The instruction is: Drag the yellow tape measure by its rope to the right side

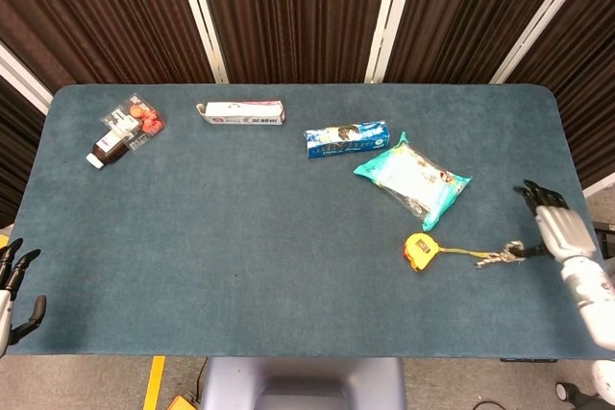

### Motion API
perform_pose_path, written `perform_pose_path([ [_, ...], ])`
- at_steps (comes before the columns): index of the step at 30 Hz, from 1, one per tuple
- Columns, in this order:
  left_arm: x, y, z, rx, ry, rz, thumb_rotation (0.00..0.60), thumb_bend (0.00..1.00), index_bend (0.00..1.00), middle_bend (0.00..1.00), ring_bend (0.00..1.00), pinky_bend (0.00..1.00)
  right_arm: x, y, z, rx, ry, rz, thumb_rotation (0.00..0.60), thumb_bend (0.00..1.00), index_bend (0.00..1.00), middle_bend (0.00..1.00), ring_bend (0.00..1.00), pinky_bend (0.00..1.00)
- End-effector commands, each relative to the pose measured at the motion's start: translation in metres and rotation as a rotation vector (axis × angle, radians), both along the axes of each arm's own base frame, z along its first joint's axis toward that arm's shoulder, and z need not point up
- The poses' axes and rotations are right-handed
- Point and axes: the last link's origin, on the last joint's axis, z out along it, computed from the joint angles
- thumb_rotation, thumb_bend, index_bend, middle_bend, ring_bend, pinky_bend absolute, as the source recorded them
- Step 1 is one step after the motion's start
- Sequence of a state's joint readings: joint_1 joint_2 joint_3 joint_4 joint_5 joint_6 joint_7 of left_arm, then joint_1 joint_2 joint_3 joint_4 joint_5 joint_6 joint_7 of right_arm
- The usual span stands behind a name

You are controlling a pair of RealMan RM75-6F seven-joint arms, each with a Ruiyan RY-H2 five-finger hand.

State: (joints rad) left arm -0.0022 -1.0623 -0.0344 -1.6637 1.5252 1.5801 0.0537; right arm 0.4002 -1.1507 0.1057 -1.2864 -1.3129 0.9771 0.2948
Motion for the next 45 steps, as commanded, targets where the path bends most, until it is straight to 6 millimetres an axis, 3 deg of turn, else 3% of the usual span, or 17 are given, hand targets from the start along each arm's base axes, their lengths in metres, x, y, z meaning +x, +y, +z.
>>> perform_pose_path([
  [1,0.000,0.000,0.000,0.000,-0.002,-0.002,0.600,0.47,0.15,0.00,0.00,0.08,0.050,-0.017,-0.020,-0.013,-0.039,0.151,0.600,0.06,0.08,0.04,0.00,0.00],
  [7,-0.001,-0.001,0.003,0.009,-0.007,-0.001,0.600,0.47,0.15,0.00,0.00,0.08,0.117,-0.026,-0.059,0.067,-0.015,0.302,0.600,0.05,0.08,0.04,0.00,0.00],
  [12,-0.001,-0.001,0.003,0.007,-0.009,-0.001,0.600,0.46,0.15,0.00,0.00,0.08,0.161,-0.025,-0.081,0.104,-0.037,0.367,0.600,0.05,0.08,0.04,0.00,0.00],
  [17,-0.001,-0.002,0.005,0.018,-0.014,-0.002,0.600,0.47,0.15,0.00,0.00,0.08,0.175,-0.009,-0.077,0.031,-0.034,0.421,0.600,0.05,0.08,0.04,0.00,0.00],
  [23,-0.005,0.002,0.004,0.012,-0.009,0.012,0.600,0.47,0.15,0.00,0.00,0.08,0.150,0.037,-0.047,-0.087,0.003,0.390,0.600,0.06,0.15,0.03,0.00,0.00],
  [27,-0.005,0.003,0.004,0.010,-0.006,0.013,0.600,0.47,0.14,0.00,0.00,0.08,0.109,0.087,-0.018,-0.145,0.056,0.312,0.600,0.06,0.16,0.03,0.00,0.00],
  [31,-0.006,0.003,0.006,0.018,-0.009,0.011,0.600,0.47,0.14,0.00,0.00,0.08,0.062,0.122,0.008,-0.188,0.105,0.184,0.600,0.06,0.17,0.03,0.00,0.00],
  [34,-0.005,0.003,0.006,0.017,-0.007,0.005,0.600,0.47,0.14,0.00,0.00,0.08,0.036,0.130,0.020,-0.238,0.073,0.104,0.600,0.06,0.16,0.03,0.00,0.00],
  [37,-0.004,0.002,0.006,0.023,-0.003,-0.007,0.600,0.47,0.14,0.00,0.00,0.08,0.022,0.131,0.021,-0.230,0.048,0.071,0.600,0.06,0.16,0.03,0.00,0.00],
  [45,-0.004,0.000,0.008,0.036,0.004,-0.019,0.600,0.46,0.14,0.00,0.00,0.08,0.018,0.123,0.007,-0.162,0.103,0.078,0.600,0.06,0.16,0.03,0.00,0.00],
])
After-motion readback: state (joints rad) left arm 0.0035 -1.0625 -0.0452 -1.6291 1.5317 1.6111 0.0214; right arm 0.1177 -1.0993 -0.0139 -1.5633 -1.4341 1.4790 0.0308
